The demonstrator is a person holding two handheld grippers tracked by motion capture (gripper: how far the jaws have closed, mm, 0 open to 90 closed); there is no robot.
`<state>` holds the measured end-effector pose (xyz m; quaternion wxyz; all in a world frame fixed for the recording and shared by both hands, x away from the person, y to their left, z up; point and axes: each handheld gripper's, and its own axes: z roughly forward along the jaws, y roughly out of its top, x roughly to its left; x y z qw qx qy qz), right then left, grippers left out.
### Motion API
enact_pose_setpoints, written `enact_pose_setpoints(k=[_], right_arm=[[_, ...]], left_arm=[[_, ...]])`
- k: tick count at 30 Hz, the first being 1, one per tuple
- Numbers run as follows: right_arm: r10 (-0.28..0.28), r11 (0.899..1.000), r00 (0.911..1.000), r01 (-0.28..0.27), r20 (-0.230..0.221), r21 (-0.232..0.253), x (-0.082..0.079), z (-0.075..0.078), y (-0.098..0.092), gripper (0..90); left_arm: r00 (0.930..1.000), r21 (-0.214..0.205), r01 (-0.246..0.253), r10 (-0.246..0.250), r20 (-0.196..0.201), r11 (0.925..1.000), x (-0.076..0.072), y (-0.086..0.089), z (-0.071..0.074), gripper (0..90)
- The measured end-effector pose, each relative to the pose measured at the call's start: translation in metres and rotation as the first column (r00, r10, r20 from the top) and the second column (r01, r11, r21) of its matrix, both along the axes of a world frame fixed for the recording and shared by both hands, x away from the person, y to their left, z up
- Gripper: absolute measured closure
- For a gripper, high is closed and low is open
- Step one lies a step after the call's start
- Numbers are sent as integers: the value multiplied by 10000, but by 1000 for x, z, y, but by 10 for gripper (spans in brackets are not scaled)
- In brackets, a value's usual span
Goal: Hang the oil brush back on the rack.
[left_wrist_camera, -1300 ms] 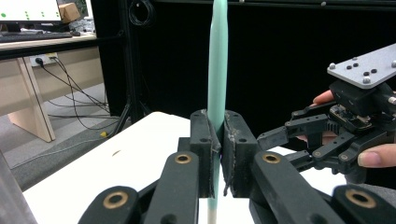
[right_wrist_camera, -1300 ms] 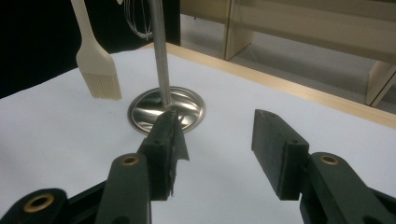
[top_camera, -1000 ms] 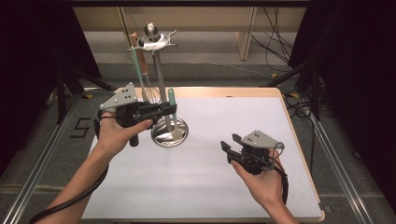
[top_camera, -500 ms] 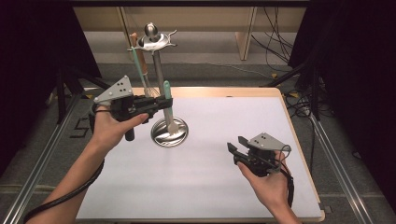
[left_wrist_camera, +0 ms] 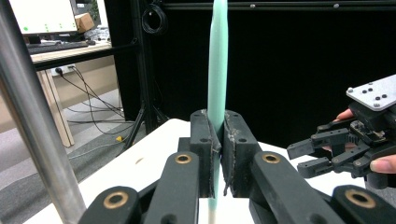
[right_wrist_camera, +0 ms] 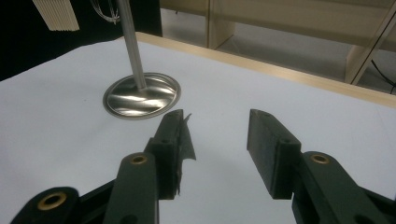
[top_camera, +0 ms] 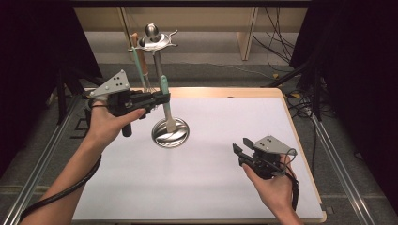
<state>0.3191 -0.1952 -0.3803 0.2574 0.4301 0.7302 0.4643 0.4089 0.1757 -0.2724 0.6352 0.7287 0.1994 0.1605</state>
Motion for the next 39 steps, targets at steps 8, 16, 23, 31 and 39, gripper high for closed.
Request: enact_pose_setpoints(k=[8,16,23,31,39], right_arm=[[-204,9997,9998,203,59,105,-1,-3,-5,576],[-215,9998,9994,213,270,54,-1,-4,-8,576],[-530,9981,9984,523,206,330,-2,-6,-8,577],[-361,9993,9993,360,32,140,-3,-5,-12,578],[-589,9978,9983,587,33,305,-4,-6,-11,579]], left_arm=[[9999,13,29,-29,108,10000,4,2,6,833],[10000,-34,19,-19,42,10000,9,6,10,833],[10000,-57,-7,8,88,10000,10,9,15,833],[9998,-20,-13,14,179,10000,11,11,20,833],[9998,12,13,-13,205,10000,12,11,23,833]])
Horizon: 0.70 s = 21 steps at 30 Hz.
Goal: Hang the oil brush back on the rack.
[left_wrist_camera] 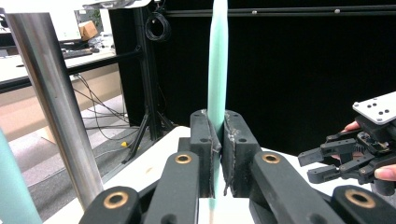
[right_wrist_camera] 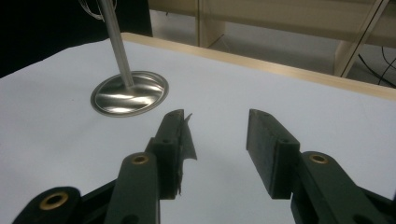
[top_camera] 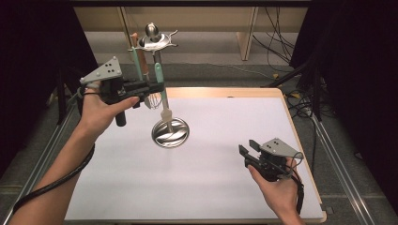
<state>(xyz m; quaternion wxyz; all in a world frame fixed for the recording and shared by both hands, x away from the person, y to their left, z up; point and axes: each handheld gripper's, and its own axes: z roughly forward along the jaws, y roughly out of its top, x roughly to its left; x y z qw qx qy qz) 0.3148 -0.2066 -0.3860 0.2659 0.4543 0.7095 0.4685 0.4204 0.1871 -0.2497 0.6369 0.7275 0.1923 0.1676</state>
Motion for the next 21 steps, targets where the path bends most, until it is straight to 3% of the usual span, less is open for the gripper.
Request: enact_pose_setpoints(k=[1,4,5,7,10,12,13,16,20,21], right_arm=[[122,9998,9999,-122,-24,-158,0,0,-1,579],[-34,10000,9999,34,101,65,0,-1,0,579],[124,9999,9995,-121,287,-95,2,-2,-1,579],[181,9995,9997,-176,148,-280,1,1,-3,579],[75,9995,9984,-59,554,-295,3,-1,-2,579],[108,9996,9993,-98,366,-270,2,0,-2,579],[75,9999,10000,-75,-29,-116,0,0,-1,579],[3,10000,9998,-4,183,17,1,-2,0,579],[-23,10000,9999,22,125,53,1,-2,0,580],[61,10000,9999,-61,-83,-34,0,-1,0,579]], left_arm=[[10000,4,5,-5,7,10000,1,0,0,833],[10000,19,-38,38,-19,10000,2,1,1,833],[10000,38,-31,31,-4,10000,2,2,1,833],[10000,37,-37,37,-10,10000,3,2,2,833],[10000,-20,-22,22,-18,10000,3,2,3,833],[10000,-12,-9,9,-20,10000,4,3,4,833],[10000,-23,-14,14,-18,10000,4,3,5,833],[10000,-44,-28,28,-55,10000,5,4,5,833],[10000,-3,-50,50,-63,10000,7,5,5,833],[10000,-3,-49,49,-51,10000,7,5,5,833]])
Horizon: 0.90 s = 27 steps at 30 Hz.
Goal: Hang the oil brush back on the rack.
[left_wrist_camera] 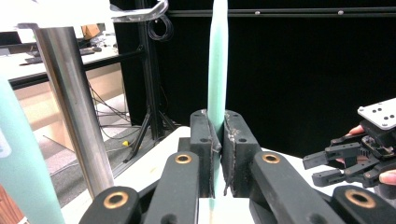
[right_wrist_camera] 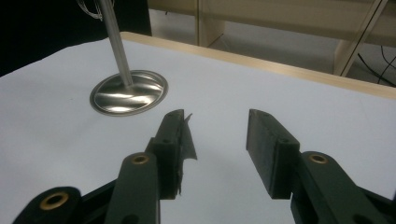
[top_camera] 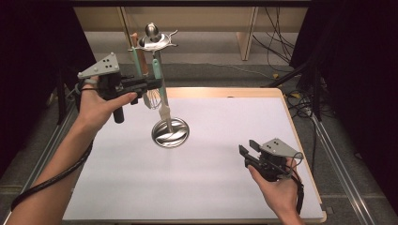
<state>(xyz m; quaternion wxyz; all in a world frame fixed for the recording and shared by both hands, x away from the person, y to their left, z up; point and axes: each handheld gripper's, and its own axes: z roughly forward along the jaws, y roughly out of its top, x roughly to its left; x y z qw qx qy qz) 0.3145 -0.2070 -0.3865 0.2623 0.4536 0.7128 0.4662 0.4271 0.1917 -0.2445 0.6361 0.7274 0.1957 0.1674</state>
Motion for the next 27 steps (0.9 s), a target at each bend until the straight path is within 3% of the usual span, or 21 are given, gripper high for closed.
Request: enact_pose_setpoints(k=[1,2,3,8,10,11,12,14,15,19,21,22,25,27], right_arm=[[80,10000,9999,-80,-84,-49,0,0,0,580],[-5,10000,9995,6,326,-18,1,-2,1,580],[246,9992,9996,-242,126,-324,1,-1,-2,580],[-13,9998,9991,21,412,-193,2,-2,-2,580],[121,9999,9993,-119,353,-60,2,-2,-1,580],[77,9999,10000,-77,-26,-107,0,0,-1,580],[68,10000,10000,-69,-49,-68,0,0,-1,580],[142,9995,9997,-136,202,-281,2,-1,-3,580],[78,10000,9998,-77,184,-37,2,-2,-1,580],[135,9998,9999,-135,-24,-145,0,-1,-1,580],[70,9995,9997,-63,237,-298,1,-1,-2,580],[110,9998,9999,-110,6,-162,1,-1,-1,580],[171,9998,9999,-171,8,-106,1,-1,-1,580],[78,9998,9994,-73,342,-164,2,-2,-1,580]], left_arm=[[10000,-19,16,-16,-30,10000,0,0,0,833],[10000,-26,25,-26,-41,10000,0,0,0,833],[10000,-20,32,-32,-22,10000,1,0,1,833],[10000,-37,31,-31,-33,10000,2,-1,2,833],[10000,-43,40,-40,-27,10000,3,-1,3,833],[10000,-33,42,-42,-27,10000,3,-1,3,833],[10000,-13,43,-43,-11,10000,3,-1,3,833],[10000,24,43,-43,-18,10000,3,-1,4,833],[10000,37,42,-42,-17,10000,3,-1,4,833],[10000,-20,43,-43,-28,10000,4,-1,4,833],[10000,12,41,-41,-31,10000,4,-1,4,833],[10000,9,49,-49,-37,10000,4,-1,4,833],[10000,4,66,-66,-37,10000,4,-1,4,833],[10000,21,54,-54,-23,10000,4,0,5,833]])
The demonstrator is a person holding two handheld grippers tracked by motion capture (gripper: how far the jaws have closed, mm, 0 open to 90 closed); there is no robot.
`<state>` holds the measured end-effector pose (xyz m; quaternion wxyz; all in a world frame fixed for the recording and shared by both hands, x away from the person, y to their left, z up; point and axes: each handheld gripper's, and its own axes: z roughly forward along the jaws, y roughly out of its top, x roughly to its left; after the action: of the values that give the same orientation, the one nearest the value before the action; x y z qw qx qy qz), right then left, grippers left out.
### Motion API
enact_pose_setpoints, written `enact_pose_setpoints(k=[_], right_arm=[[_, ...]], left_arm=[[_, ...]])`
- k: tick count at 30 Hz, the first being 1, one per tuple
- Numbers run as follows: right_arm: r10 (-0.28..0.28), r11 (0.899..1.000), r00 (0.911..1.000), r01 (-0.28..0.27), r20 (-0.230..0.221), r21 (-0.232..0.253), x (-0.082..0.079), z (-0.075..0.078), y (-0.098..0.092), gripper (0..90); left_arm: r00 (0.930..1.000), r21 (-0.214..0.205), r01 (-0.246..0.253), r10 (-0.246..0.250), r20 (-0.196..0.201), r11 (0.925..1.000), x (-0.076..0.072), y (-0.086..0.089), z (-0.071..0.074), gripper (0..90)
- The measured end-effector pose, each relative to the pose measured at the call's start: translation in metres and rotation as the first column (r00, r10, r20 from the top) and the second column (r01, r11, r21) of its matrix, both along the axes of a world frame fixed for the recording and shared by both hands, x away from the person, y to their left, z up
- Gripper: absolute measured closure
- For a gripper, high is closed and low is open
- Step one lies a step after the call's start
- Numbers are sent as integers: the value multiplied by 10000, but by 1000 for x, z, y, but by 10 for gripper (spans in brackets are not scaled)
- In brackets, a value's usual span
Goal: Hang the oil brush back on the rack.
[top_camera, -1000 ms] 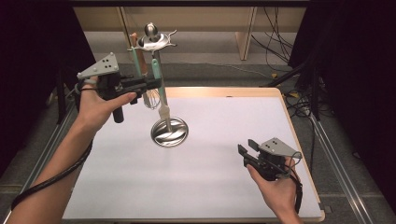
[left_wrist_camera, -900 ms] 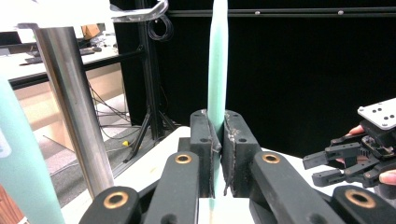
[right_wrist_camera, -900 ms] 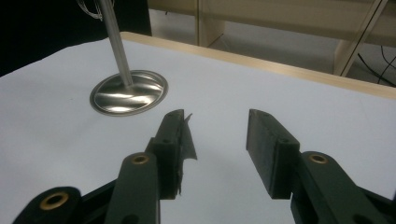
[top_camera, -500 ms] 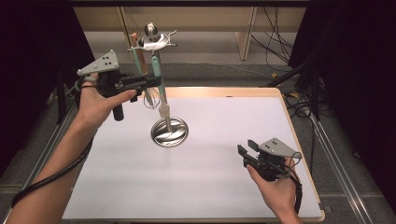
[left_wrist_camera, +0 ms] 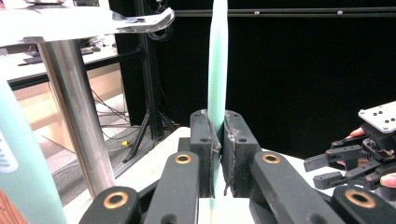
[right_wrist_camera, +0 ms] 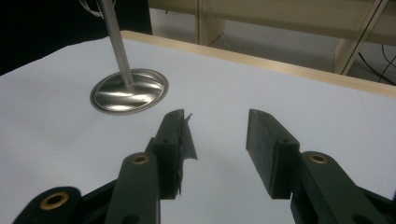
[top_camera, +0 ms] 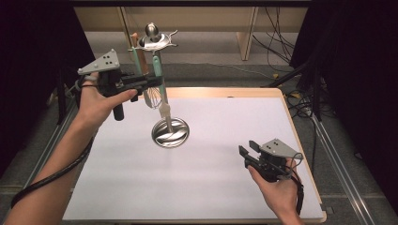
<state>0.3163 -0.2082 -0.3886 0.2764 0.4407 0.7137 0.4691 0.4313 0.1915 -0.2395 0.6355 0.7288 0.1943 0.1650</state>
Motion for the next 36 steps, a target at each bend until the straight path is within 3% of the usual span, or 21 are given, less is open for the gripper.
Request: enact_pose_setpoints(k=[3,9,10,13,16,19,21,22,26,27,28,30,36], right_arm=[[111,9999,9995,-112,-297,-46,-1,1,-1,580],[49,9997,9999,-51,-88,-220,0,1,-3,580],[-189,9996,9997,191,-125,194,-2,0,1,580],[-263,9992,9991,273,-322,295,-2,0,2,580],[-116,9999,9997,117,-208,49,-1,-1,1,580],[-40,10000,9991,44,-430,81,-2,0,1,581],[-95,10000,9999,95,-33,29,0,-1,1,581],[37,9998,10000,-38,-93,-182,-1,1,-1,581],[103,9998,9997,-107,-219,-188,-1,0,0,581],[-20,10000,9986,22,-530,35,-3,1,2,581],[-85,9998,9984,94,-552,163,-3,1,4,581],[111,9998,9997,-114,-232,-137,0,1,2,582],[216,9997,9993,-220,-299,-115,0,0,2,582]], left_arm=[[10000,-14,-33,33,-27,10000,0,1,0,833],[10000,-24,-45,45,-67,10000,3,2,0,832],[10000,-20,-44,44,-68,10000,3,2,0,832],[10000,-9,-9,9,-73,10000,3,1,1,833],[10000,-11,23,-23,-45,10000,3,0,2,833],[10000,-12,63,-64,-48,10000,3,-1,3,833],[10000,-9,61,-61,-45,10000,3,-1,3,833],[10000,-1,60,-60,-62,10000,4,-1,3,832],[9999,-33,47,-48,-116,10000,6,-1,3,833],[9999,-36,52,-52,-117,10000,6,-1,3,833],[9999,-33,49,-49,-122,10000,6,0,3,833],[9999,-59,58,-59,-156,10000,7,0,3,833],[9998,-77,19,-21,-211,10000,9,1,2,833]])
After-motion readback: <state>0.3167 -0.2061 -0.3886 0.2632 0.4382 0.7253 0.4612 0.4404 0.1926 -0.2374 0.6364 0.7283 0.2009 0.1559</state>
